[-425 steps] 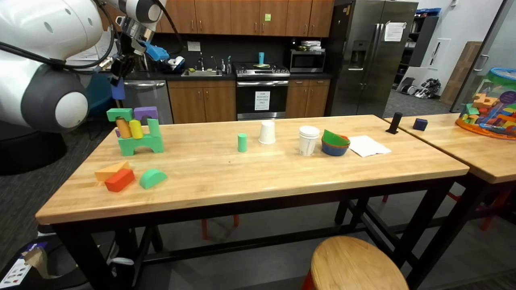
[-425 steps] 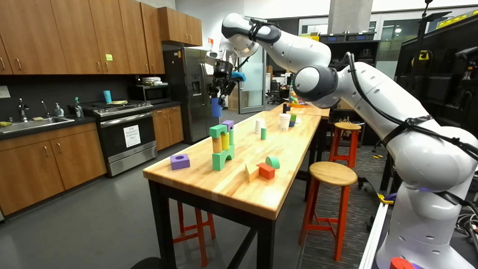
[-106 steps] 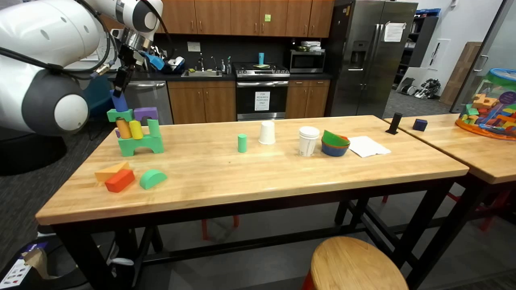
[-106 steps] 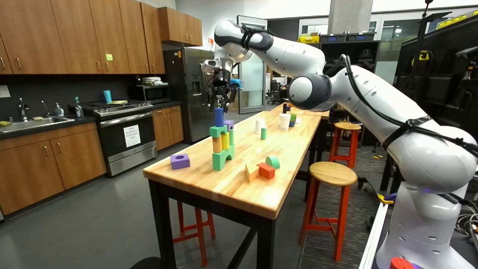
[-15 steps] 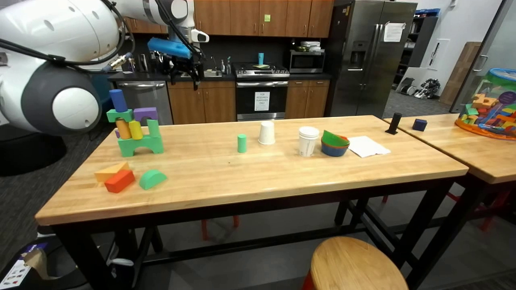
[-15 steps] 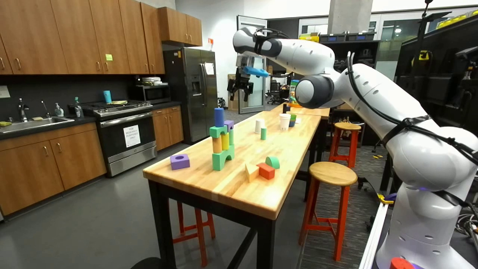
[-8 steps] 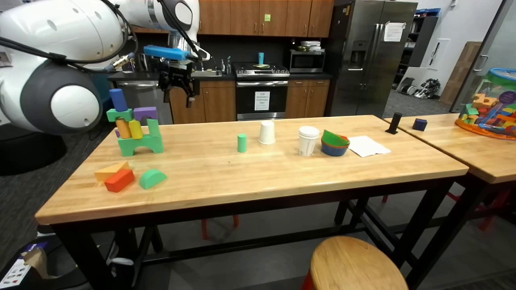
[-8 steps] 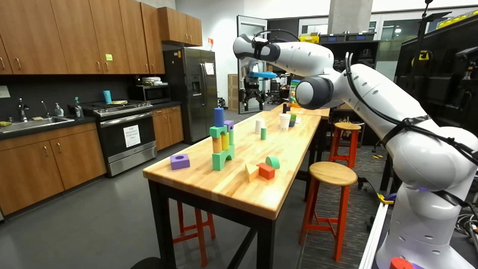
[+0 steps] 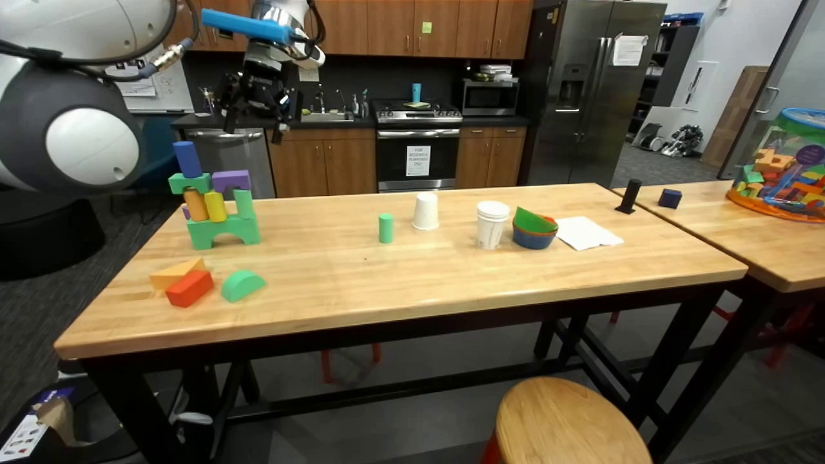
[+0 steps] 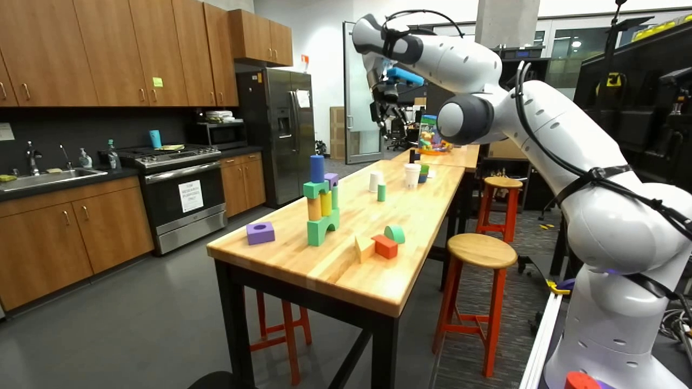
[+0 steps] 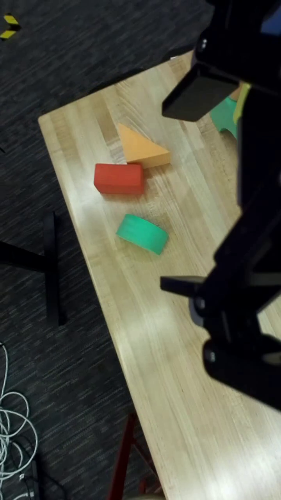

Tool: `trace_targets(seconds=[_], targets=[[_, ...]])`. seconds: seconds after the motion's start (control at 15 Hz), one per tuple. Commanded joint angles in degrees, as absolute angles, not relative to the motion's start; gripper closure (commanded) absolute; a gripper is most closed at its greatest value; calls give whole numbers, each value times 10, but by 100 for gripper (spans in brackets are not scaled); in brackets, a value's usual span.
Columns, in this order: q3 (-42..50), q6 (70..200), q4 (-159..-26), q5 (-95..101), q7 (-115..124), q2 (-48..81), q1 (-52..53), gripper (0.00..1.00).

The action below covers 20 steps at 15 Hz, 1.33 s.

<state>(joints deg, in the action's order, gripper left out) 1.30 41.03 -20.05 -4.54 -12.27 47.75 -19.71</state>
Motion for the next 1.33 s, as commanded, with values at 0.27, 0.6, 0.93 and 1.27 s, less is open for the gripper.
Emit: trace_targets(seconds=[0.27, 0.6, 0.93, 1.27], targets=[[9, 407, -217, -43, -142, 460, -203, 0], [4, 426, -211, -50, -146, 452, -205, 0], [3, 447, -203, -50, -168, 416, -213, 0], [-13, 491, -208, -115, -101, 399, -249, 0]])
